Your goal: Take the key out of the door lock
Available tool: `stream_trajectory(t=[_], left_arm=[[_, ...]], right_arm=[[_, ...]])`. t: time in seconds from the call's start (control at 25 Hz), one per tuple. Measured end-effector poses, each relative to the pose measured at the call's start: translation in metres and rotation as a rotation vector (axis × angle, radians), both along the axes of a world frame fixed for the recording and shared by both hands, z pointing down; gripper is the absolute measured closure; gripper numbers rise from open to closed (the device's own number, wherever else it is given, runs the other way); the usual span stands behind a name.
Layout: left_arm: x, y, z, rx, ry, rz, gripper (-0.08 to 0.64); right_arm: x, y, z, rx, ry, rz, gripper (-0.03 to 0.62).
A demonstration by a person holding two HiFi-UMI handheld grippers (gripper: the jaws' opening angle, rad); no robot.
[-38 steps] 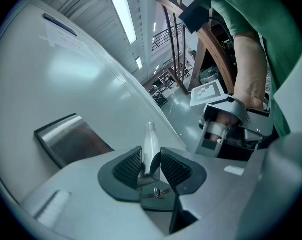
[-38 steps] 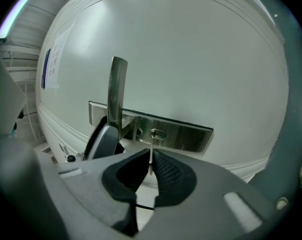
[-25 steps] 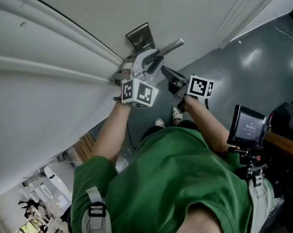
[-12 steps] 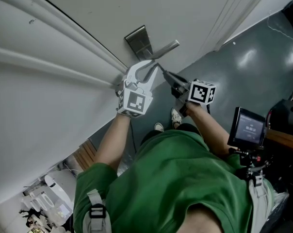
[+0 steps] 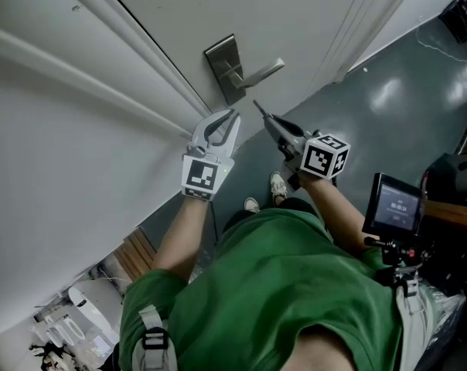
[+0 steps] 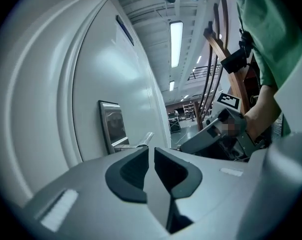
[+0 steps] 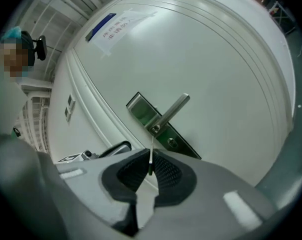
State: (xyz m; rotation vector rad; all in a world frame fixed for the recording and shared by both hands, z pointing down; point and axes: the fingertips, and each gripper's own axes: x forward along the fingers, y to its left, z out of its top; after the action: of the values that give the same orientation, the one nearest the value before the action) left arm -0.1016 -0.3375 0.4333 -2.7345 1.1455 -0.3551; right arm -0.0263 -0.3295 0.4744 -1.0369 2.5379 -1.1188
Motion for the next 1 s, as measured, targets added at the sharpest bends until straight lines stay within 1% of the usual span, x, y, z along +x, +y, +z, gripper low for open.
stream_trajectory(t=[0.12, 0.24, 0.32, 0.56, 0.72, 0.84, 1.0], left_arm=[[-0.004, 0.020, -0.009, -0.017, 0.048, 0.002, 0.522], [-0.009, 0.049, -0.015, -0.007, 0.058, 0.022, 0.522], [-0.010, 0.059, -0.013, -0.008, 0.057, 0.037, 0.523], [-0.003, 0.062, -0.002, -0.064, 0.144, 0.066, 0.526], [-0.013, 0.102, -0.002, -0.092, 0.180, 0.087, 0.530], [-0.016, 0.110, 0.002, -0.111, 0.199, 0.083, 0.535], [-0.016, 0.111, 0.010, -0.141, 0.244, 0.075, 0.546]], right_arm=[[0.000, 0.018, -0.014, 0.043, 0.033, 0.014, 0.568], [-0.003, 0.046, -0.028, 0.091, 0.075, 0.033, 0.568], [-0.003, 0.056, -0.032, 0.109, 0.094, 0.046, 0.568], [0.001, 0.060, -0.029, 0.121, 0.137, 0.071, 0.568], [-0.009, 0.102, -0.030, 0.143, 0.173, 0.094, 0.568], [-0.012, 0.112, -0.027, 0.160, 0.204, 0.095, 0.568], [-0.012, 0.114, -0.022, 0.192, 0.253, 0.095, 0.568]])
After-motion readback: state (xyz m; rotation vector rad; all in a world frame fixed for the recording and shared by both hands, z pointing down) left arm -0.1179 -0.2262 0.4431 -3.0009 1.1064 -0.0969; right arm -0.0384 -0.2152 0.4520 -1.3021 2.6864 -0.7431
